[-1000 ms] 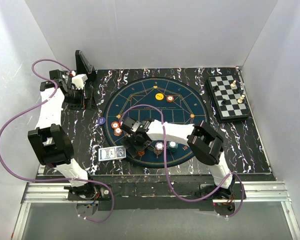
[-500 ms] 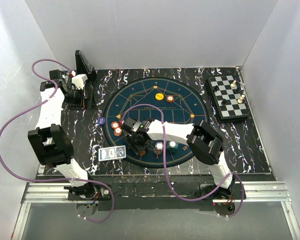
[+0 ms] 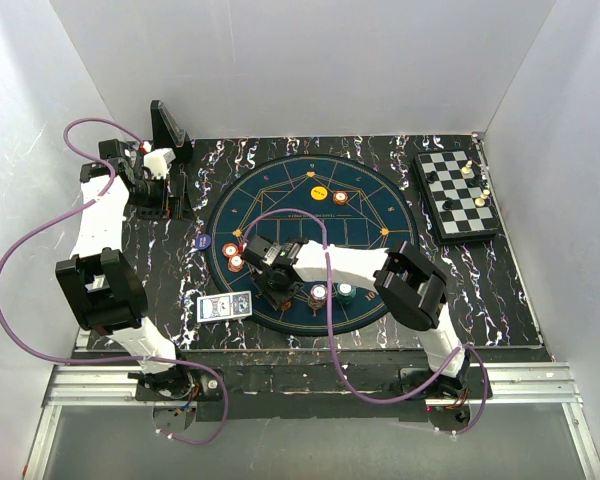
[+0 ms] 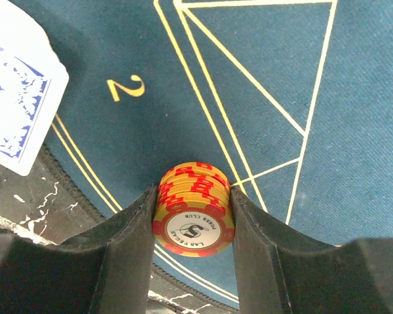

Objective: Distribute texas hold em gaming equipment

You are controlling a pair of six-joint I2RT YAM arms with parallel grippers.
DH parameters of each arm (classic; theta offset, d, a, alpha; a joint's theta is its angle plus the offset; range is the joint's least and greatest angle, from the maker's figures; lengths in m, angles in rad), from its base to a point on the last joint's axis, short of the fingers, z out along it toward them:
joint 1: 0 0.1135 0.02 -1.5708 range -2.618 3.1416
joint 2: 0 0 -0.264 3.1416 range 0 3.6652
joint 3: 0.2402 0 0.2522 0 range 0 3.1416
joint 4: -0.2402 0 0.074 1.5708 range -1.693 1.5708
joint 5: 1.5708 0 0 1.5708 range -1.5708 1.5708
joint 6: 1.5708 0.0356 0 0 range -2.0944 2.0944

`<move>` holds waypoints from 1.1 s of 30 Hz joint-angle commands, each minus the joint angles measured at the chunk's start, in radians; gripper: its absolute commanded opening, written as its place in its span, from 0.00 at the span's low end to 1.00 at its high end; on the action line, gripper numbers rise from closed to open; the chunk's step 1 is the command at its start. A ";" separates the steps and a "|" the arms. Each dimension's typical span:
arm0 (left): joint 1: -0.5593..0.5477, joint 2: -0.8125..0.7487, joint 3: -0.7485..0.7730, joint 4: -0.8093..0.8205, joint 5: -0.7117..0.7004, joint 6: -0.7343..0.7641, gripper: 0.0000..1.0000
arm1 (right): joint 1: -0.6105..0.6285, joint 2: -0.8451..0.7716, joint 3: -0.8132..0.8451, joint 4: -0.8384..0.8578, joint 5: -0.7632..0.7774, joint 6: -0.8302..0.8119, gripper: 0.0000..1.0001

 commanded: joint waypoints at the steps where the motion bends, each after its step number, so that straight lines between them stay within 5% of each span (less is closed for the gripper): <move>1: 0.005 -0.054 0.000 -0.004 0.010 0.012 0.98 | 0.020 -0.074 0.049 -0.013 -0.009 0.001 0.41; 15: 0.005 -0.054 0.008 -0.018 0.014 0.024 0.98 | -0.017 -0.174 0.118 -0.076 0.084 -0.025 0.34; 33: 0.005 -0.036 0.035 -0.033 0.027 0.033 0.98 | -0.583 -0.409 -0.260 -0.069 0.222 0.180 0.29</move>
